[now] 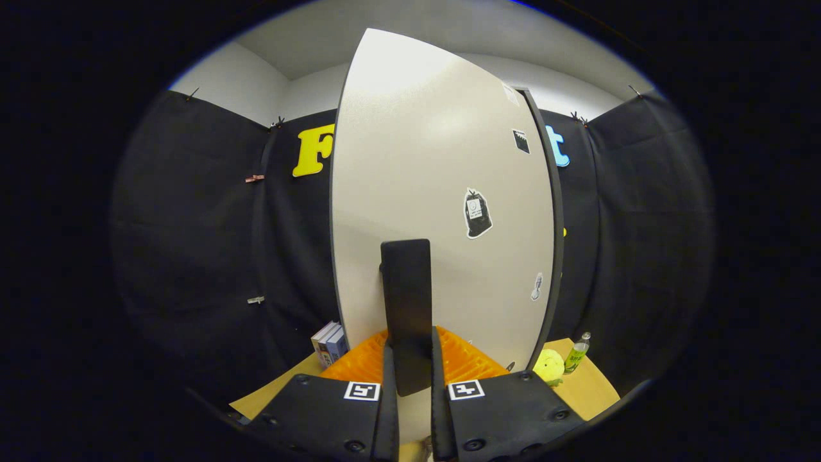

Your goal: Open the shoe cabinet door, grab the shoes and put them into the shoe cabinet, then close the shoe cabinet door.

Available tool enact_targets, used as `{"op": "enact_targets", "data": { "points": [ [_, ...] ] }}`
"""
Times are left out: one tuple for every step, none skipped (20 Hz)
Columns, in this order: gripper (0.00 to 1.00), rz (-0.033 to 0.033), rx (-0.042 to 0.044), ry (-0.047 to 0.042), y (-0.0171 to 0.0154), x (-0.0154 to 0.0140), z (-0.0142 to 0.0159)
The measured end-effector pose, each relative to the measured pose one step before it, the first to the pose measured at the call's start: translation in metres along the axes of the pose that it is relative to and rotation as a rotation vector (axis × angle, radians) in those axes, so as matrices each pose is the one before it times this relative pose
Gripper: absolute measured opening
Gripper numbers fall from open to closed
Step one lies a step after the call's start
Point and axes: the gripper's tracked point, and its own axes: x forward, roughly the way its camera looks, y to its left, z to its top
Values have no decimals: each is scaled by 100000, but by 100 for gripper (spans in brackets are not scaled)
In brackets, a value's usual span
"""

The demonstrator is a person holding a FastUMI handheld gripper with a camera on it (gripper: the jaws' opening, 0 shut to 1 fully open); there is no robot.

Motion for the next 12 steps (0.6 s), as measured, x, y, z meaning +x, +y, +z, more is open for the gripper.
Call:
{"op": "enact_targets", "data": {
  "points": [
    [24,-14,377,324,-147,-203,-80],
    [24,-151,123,127,-235,-297,-30],
    [24,-354,281,196,-309,-254,59],
    [23,-313,504,119,-341,-256,15],
    [23,-583,992,-17,-240,-239,-17],
    [23,-730,894,-278,-264,-159,20],
    [23,-494,41,69,-180,-221,-7],
    [23,-700,-325,-9,-319,-191,63],
    [23,-995,-273,201,-428,-117,-17],
    [23,-969,-1,315,-376,-225,-16],
    [23,-530,-106,512,-327,-213,-32],
    [23,-535,-35,437,-434,-317,-38]
  ]
}}
